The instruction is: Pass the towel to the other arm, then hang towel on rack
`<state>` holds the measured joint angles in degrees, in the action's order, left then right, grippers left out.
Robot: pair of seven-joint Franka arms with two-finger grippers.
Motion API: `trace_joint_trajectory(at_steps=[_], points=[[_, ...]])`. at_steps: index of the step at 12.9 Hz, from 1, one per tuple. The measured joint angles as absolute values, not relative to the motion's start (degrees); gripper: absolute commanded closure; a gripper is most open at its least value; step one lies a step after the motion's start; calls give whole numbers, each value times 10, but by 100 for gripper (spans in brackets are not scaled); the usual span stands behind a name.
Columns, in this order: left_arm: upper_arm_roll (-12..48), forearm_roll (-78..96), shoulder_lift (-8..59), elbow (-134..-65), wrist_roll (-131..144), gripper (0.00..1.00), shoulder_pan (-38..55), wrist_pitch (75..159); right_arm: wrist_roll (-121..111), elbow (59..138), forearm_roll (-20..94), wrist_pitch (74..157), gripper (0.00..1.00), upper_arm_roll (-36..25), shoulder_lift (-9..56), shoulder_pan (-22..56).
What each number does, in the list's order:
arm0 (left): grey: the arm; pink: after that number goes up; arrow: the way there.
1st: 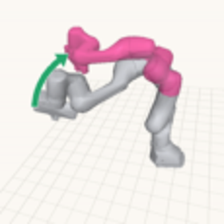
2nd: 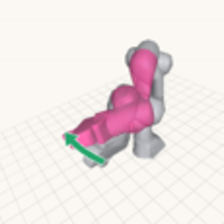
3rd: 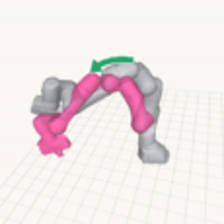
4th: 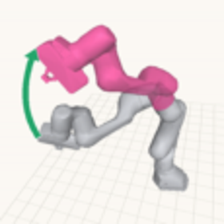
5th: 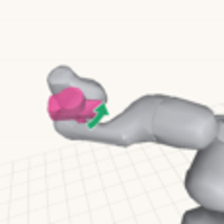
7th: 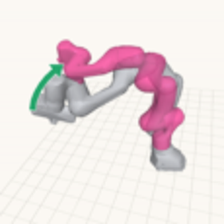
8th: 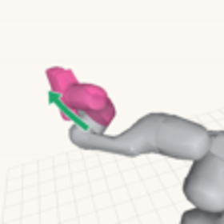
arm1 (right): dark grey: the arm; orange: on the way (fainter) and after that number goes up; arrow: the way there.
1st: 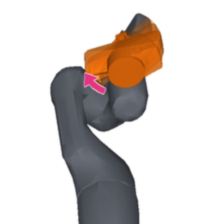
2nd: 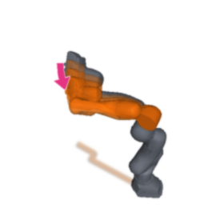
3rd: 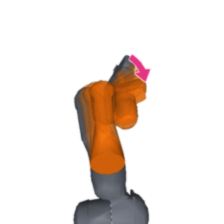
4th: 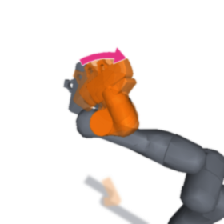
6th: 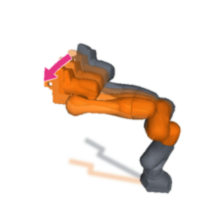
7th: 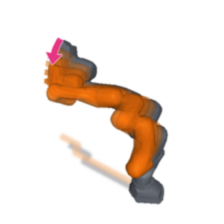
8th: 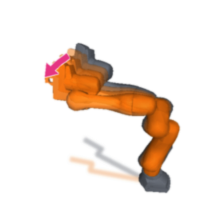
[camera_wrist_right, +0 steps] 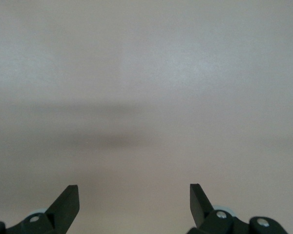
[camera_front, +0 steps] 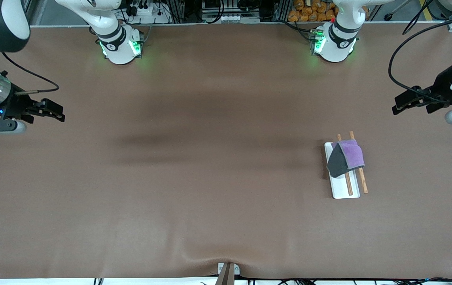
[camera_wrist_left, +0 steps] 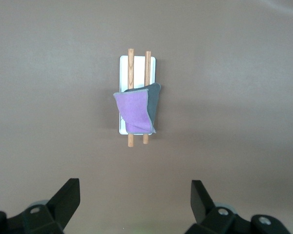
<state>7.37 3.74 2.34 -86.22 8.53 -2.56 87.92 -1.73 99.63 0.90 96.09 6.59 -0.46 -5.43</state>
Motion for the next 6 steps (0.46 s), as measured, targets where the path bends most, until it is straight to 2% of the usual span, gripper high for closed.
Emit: trace_joint_trajectory(at_steps=[6], points=[[59,37,-7,-895,84,0,-11,879,-17,971,9,949,0,66,-8,-49]])
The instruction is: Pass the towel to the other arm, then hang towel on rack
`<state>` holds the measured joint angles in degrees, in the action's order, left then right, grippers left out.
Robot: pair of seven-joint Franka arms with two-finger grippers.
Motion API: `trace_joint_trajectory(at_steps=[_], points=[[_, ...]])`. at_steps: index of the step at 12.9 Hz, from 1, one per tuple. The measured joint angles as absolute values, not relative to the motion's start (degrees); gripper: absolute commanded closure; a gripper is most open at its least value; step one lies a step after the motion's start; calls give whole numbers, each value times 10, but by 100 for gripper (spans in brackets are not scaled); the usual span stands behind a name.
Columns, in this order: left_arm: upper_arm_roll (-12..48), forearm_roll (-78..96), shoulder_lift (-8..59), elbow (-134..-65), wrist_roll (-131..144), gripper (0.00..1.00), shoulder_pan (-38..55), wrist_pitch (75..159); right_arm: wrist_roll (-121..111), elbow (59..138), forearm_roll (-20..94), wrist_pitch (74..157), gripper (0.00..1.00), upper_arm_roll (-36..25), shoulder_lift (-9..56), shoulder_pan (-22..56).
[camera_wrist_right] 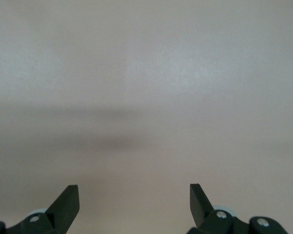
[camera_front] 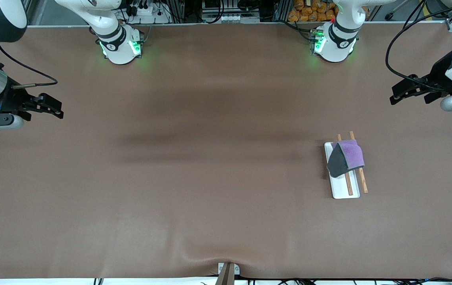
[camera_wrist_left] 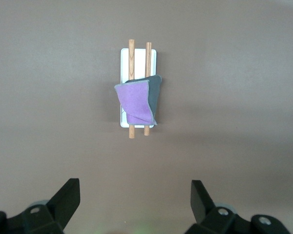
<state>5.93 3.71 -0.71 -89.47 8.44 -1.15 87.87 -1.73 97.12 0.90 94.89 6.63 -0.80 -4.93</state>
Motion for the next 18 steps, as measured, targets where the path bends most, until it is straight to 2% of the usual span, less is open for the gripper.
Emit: trace_joint_trajectory(at_steps=[7,18], points=[[49,-25,-15,-895,82,0,15,841,-17,940,9,942,0,66,-9,-47],[39,-25,-16,-889,82,0,14,836,16,933,9,938,0,67,-9,-46]])
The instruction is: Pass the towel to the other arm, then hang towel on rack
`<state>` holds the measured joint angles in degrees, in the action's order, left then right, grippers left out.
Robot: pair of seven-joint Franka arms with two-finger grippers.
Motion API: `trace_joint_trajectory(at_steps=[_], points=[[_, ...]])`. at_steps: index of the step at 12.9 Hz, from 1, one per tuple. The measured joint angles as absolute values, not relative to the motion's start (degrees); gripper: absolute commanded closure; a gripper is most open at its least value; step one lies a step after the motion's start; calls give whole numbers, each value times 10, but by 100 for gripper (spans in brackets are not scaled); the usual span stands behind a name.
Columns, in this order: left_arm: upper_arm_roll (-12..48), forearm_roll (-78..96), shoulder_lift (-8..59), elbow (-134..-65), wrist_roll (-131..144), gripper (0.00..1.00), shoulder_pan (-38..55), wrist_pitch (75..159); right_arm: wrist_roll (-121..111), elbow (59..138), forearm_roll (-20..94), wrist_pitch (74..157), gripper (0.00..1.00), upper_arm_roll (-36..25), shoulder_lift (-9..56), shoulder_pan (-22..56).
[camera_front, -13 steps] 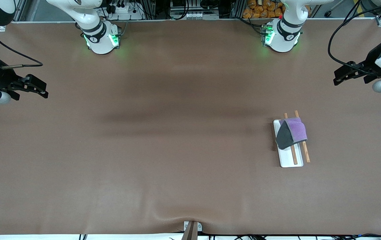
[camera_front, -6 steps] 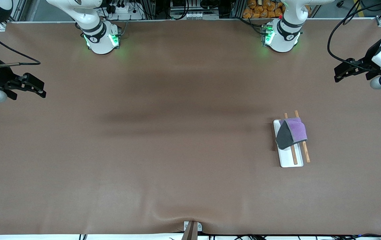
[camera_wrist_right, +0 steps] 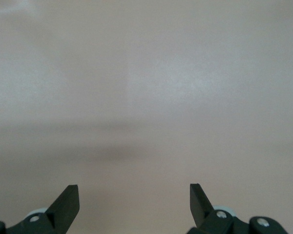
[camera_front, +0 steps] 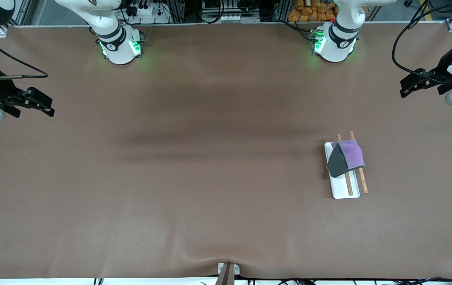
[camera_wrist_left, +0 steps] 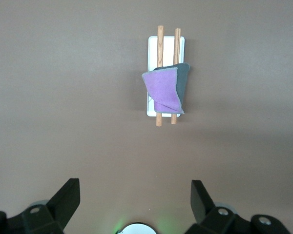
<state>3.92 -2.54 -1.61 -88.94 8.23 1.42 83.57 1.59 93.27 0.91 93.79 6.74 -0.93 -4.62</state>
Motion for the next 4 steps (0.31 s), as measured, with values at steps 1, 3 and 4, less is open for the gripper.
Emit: trace_joint_trajectory(at_steps=[1,3,4], points=[[39,-25,-16,-889,82,0,14,836,16,933,9,936,0,67,-9,-46],[40,-25,-16,-889,82,0,15,836,16,932,9,936,0,67,-9,-46],[40,-25,-16,-886,82,0,15,836,16,932,9,935,0,67,-9,-46]])
